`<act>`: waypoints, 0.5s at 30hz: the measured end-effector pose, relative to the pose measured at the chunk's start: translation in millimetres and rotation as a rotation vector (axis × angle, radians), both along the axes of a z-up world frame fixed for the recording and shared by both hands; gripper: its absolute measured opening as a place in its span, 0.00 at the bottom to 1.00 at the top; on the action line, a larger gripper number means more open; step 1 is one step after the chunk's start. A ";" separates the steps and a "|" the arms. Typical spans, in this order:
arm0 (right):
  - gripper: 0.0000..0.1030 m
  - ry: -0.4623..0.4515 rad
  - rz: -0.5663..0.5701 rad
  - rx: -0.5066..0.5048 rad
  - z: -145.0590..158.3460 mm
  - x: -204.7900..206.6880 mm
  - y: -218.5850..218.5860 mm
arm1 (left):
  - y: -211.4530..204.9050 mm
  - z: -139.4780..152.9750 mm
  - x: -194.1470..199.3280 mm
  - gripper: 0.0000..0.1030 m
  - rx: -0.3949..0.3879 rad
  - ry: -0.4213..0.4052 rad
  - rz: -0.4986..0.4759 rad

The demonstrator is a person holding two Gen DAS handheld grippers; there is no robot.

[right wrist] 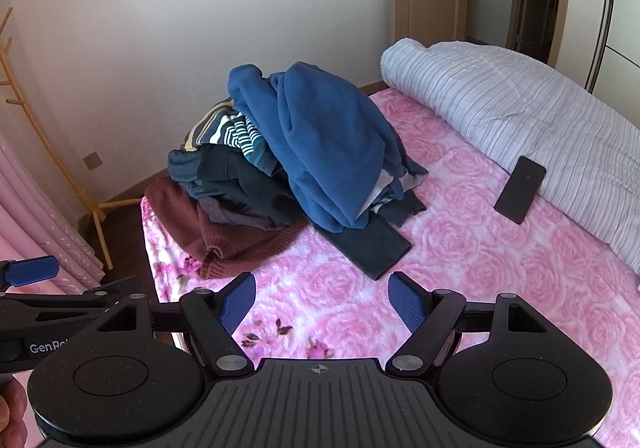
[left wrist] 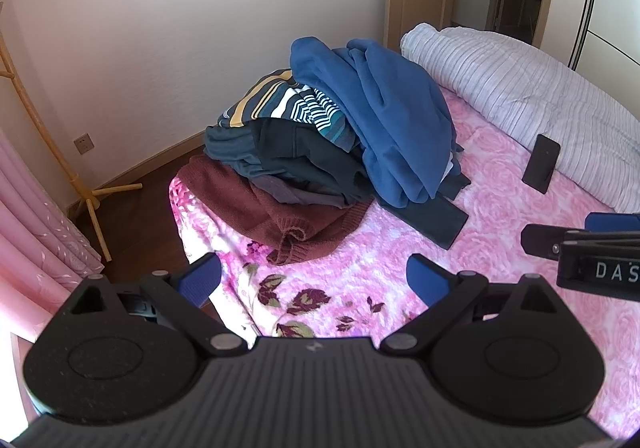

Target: Fold clothes

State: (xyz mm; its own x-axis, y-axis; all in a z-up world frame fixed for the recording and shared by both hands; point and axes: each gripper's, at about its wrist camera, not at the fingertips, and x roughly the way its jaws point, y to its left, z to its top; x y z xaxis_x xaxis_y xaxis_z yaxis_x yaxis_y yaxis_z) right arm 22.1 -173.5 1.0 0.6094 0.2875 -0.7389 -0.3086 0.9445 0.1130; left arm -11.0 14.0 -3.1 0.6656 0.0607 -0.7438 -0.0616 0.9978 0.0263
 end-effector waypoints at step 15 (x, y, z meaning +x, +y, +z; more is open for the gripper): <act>0.74 -0.003 0.006 -0.001 -1.9 -0.6 3.2 | -1.2 2.9 -6.7 0.95 0.024 -0.002 0.052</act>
State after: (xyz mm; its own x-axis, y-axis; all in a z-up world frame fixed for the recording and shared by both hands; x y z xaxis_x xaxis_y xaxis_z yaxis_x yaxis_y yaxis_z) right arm 21.5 -170.3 -0.9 0.6096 0.2902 -0.7377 -0.3146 0.9427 0.1110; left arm -17.7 12.8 -0.2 0.6630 0.1130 -0.7401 -0.1130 0.9923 0.0503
